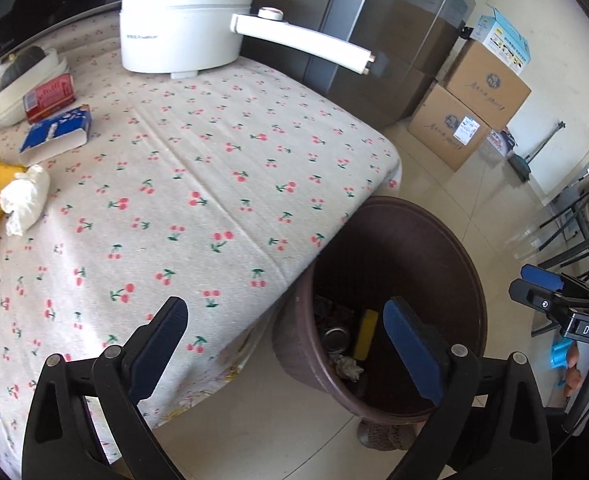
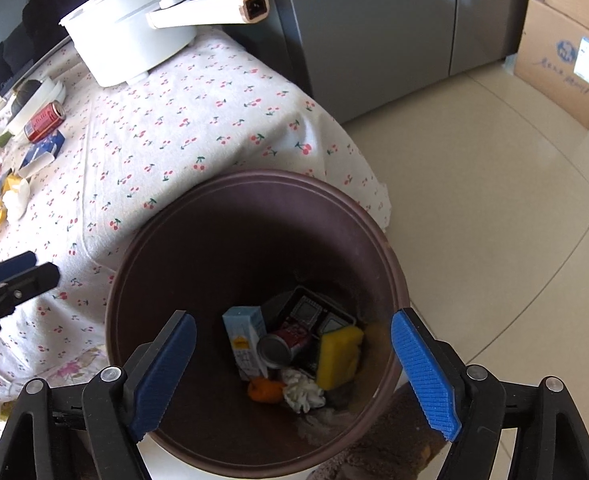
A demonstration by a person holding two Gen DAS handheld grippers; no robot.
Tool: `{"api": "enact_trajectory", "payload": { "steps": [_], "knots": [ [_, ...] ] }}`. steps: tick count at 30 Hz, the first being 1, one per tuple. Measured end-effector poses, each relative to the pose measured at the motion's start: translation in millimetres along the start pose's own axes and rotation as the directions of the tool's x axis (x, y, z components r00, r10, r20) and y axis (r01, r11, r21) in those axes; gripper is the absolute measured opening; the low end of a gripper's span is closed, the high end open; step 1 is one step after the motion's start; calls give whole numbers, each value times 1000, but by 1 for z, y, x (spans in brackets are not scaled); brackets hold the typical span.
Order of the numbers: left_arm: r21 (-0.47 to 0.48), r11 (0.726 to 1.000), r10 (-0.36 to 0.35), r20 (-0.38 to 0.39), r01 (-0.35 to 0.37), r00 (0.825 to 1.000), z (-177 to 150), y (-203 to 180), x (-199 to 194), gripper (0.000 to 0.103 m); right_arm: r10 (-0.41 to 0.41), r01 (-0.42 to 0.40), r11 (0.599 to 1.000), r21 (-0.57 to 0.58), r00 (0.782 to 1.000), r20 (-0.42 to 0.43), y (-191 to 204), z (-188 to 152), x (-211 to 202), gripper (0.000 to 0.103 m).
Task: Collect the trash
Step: 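Move both grippers back over the items on the table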
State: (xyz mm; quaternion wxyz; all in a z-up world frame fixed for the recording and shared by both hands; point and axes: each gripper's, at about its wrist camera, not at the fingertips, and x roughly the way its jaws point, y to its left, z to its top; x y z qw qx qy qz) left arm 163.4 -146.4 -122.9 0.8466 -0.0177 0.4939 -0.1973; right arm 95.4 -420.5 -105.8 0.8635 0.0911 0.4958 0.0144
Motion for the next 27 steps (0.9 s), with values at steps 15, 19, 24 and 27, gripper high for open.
{"api": "enact_trajectory", "payload": {
  "steps": [15,19,24,27],
  "knots": [
    [-43,986,164,49,-162,985,-10,80,-66,103,69,-67,995,-77,997,26,80,26,-1,89],
    [-101,974,207,45,-201,977,-11,114,-83,103,103,-99,990,-98,994,31,113,34,2,89],
    [-183,951,262,43,-250,964,-16,161,-105,103,132,-128,984,-127,991,24,156,41,12,91],
    [-228,933,294,41,-278,955,-21,188,-114,103,143,-140,979,-148,990,7,181,43,22,91]
  ]
}}
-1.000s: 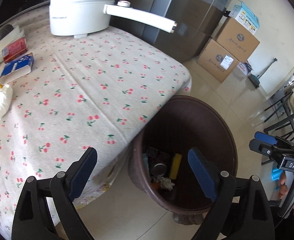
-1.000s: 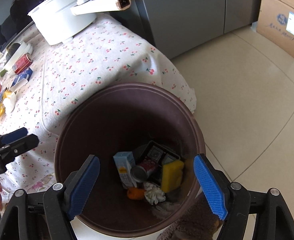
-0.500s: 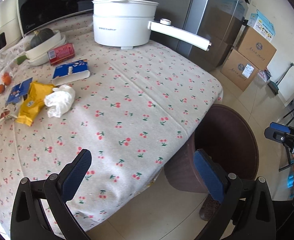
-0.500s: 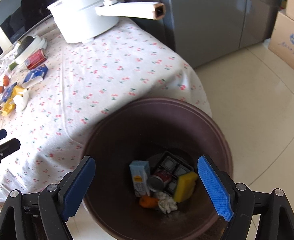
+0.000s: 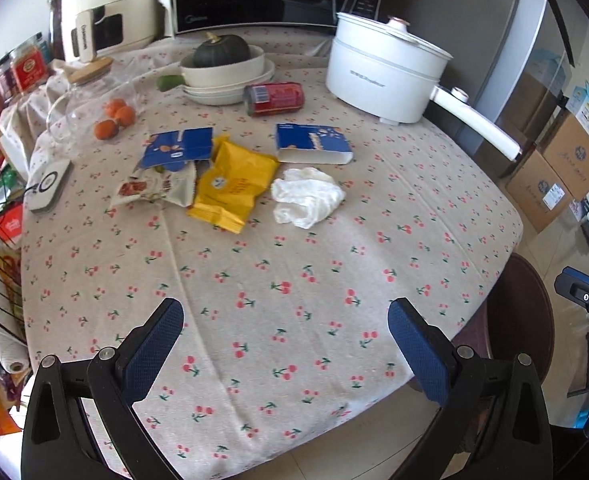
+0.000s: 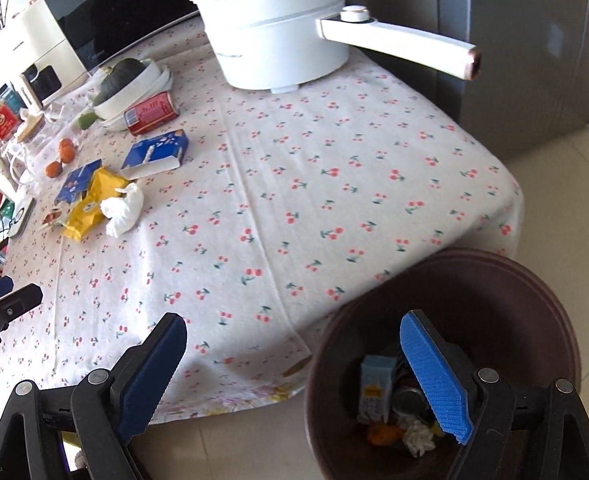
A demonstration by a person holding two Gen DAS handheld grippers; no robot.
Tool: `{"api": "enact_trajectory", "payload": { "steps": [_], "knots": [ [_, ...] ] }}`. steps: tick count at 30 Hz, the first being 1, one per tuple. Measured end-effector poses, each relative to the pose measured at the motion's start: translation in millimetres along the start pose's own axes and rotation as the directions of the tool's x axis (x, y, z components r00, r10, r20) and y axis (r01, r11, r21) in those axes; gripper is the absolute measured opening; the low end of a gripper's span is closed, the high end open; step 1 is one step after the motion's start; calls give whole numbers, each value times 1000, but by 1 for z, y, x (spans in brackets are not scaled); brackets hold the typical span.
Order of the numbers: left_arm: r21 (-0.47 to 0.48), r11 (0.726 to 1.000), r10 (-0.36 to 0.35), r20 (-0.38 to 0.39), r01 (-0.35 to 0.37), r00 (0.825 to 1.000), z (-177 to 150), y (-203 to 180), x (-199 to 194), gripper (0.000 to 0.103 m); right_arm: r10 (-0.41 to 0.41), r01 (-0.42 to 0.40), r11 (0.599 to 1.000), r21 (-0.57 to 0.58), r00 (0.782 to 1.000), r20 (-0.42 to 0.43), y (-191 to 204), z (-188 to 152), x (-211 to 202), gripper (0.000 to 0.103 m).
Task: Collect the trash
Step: 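Move both grippers back over the items on the table, then grasp the crumpled white tissue with the right gripper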
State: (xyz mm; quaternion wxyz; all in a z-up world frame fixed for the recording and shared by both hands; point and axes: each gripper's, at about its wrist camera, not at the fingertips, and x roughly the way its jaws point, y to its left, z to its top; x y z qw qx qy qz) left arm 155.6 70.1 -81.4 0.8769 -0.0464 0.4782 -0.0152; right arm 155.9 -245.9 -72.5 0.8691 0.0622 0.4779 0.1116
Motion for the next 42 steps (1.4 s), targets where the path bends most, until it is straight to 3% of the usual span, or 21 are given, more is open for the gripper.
{"api": "enact_trajectory", "payload": {
  "steps": [6,13,25,31,35,36,38,42],
  "knots": [
    [-66,994,91,-20,-92,996,-2,51,9,103,11,-12,999,-34,999,-32,47,9,33,91],
    [-229,969,82,-46,-90,996,-1,102,8,103,-8,-1,992,-122,997,-77,105,21,83,91],
    [-284,952,96,-83,-116,992,1,139,17,103,-24,10,978,-207,998,-64,176,62,178,89],
    [-307,944,94,-100,-120,991,-2,150,21,103,-46,32,977,-212,997,-61,192,73,204,74],
    [-297,948,91,-101,-118,991,-1,146,22,103,-109,91,953,-290,993,-47,201,73,206,42],
    [-289,950,90,-99,-115,991,0,144,23,103,-114,93,950,-298,992,-52,201,72,204,30],
    [-270,956,95,-88,-115,992,1,139,22,103,-90,63,955,-288,993,-82,196,70,200,18],
    [-251,962,91,-68,-105,994,1,131,20,103,-68,36,957,-286,992,-102,183,61,183,16]
  ]
}}
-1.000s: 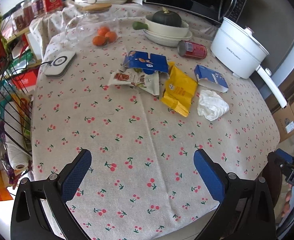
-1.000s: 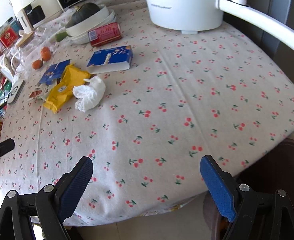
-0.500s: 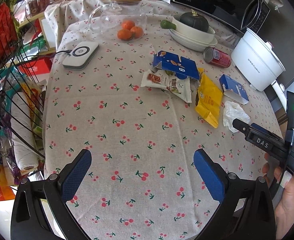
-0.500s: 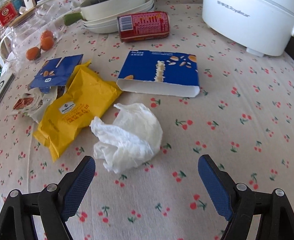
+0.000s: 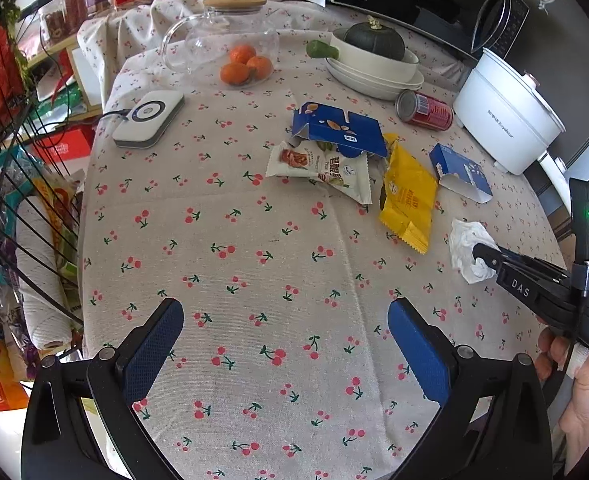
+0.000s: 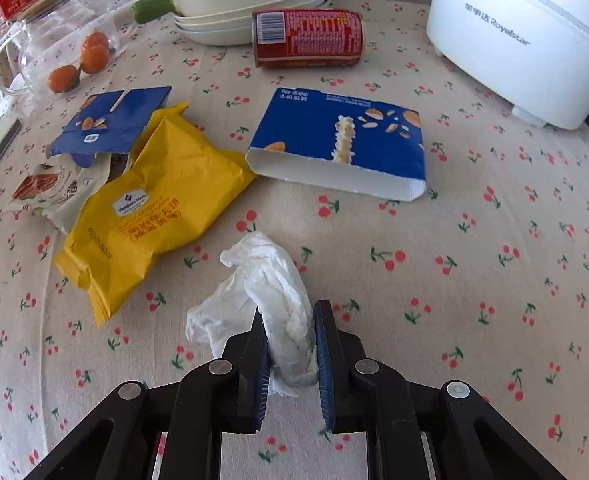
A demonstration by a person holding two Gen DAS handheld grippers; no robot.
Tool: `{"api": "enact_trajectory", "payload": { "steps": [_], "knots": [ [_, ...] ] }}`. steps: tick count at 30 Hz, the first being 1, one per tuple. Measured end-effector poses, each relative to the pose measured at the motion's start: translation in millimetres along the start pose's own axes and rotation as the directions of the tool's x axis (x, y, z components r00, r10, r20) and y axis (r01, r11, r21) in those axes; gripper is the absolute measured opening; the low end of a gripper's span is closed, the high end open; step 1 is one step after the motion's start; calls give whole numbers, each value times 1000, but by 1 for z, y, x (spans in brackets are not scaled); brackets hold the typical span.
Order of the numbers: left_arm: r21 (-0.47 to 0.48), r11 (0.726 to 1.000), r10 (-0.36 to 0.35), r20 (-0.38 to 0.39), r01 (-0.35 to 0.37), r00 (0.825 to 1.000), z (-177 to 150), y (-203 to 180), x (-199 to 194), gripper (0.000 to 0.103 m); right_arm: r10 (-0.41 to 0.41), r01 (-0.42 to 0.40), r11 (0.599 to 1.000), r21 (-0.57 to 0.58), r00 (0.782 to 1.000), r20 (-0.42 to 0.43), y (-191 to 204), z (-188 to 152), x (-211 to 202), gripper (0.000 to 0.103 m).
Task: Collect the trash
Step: 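Grasp the crumpled white tissue with the right gripper, then grasp the yellow snack packet with the left gripper while the right gripper holds the tissue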
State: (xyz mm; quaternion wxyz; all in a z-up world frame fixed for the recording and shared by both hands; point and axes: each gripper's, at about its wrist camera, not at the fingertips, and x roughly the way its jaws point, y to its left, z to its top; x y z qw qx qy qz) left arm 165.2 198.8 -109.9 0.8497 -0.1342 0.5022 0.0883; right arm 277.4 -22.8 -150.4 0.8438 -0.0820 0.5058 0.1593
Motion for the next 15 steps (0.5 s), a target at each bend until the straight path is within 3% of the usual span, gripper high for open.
{"api": "enact_trajectory", "payload": {
  "steps": [10,15],
  "knots": [
    [0,996,-93,55,93,994,-1,-17,-4,103,61,-64,993,98,998,32,-62,-57,-72,16],
    [111,990,-89,54,82,995,9,-50,2,103,77,-82,985,150,996,37,-91,-78,-91,16]
  ]
}}
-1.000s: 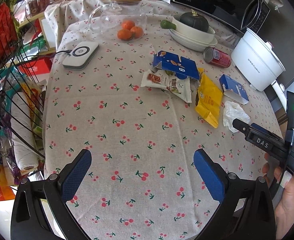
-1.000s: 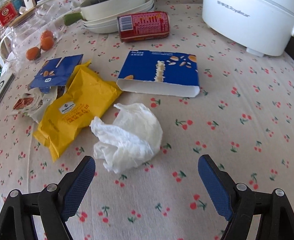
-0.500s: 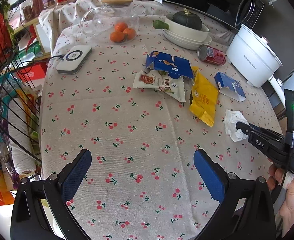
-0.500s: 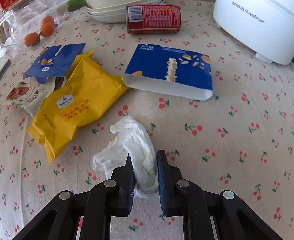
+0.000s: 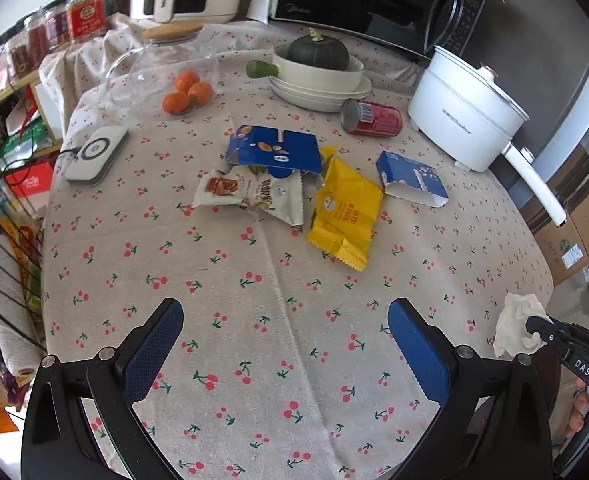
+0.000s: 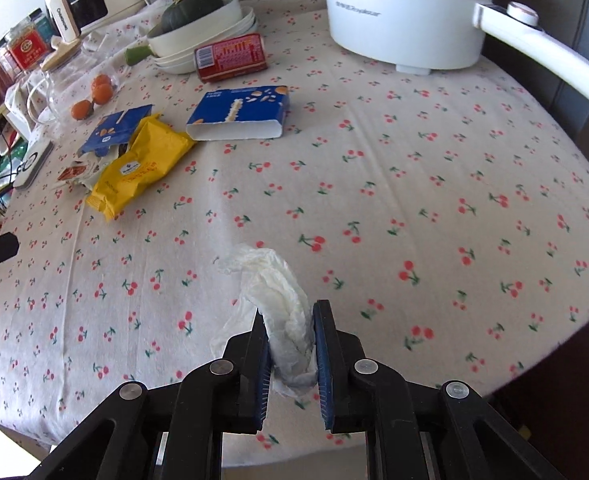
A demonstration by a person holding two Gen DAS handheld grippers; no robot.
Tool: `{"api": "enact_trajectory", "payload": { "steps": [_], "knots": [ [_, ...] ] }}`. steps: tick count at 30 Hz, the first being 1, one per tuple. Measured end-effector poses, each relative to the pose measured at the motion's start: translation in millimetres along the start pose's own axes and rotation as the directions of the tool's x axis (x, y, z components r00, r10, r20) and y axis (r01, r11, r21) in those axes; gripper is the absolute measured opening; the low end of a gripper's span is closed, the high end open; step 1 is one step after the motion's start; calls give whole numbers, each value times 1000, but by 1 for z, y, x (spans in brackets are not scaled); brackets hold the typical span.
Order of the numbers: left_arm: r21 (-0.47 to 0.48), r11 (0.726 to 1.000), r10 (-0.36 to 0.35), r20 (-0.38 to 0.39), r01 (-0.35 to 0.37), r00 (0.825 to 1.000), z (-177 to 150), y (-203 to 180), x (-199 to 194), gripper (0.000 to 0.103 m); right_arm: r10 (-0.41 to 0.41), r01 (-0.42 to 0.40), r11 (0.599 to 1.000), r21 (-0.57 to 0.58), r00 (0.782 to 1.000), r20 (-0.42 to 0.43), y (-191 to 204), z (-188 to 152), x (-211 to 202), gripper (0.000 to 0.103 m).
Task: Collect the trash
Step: 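Grasp the yellow snack packet with the left gripper while the right gripper holds the tissue, then carry the packet and tissue over the brown bin and release both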
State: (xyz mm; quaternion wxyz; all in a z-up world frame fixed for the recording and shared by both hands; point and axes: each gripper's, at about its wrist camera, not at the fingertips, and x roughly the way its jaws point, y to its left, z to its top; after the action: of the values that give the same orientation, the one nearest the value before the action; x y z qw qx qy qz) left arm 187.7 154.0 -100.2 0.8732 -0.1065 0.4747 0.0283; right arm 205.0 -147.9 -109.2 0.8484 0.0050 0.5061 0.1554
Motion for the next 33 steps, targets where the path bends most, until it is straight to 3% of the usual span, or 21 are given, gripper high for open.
{"api": "enact_trajectory", "payload": {
  "steps": [7,12,16,18,19,21,26,33],
  "knots": [
    [161,983,92,-47,-84,995,26,-41,51,103,43,-42,999,-15,999,11,-21,-1,-23,16],
    [222,971,109,-59,-93,992,47,-56,87,100,48,-48,999,-1,999,18,-44,-4,-37,17],
    [241,967,108,-91,-84,990,52,-63,111,90,42,-43,998,43,999,30,-62,-1,-42,18],
    [245,966,114,-105,-85,988,53,-65,118,78,42,-43,998,53,999,27,-66,0,-42,18],
    [236,969,108,-115,-78,987,53,-64,121,67,40,-41,998,53,999,26,-67,0,-42,18],
    [198,979,61,-110,-39,992,53,-60,117,59,37,-39,998,50,999,25,-69,-1,-42,19],
    [178,984,-9,-94,26,996,43,-61,99,53,33,-35,998,61,999,25,-72,-5,-44,19],
    [160,982,-84,-87,97,993,10,-63,56,53,34,-38,996,79,998,53,-76,-14,-58,20]
  ]
}}
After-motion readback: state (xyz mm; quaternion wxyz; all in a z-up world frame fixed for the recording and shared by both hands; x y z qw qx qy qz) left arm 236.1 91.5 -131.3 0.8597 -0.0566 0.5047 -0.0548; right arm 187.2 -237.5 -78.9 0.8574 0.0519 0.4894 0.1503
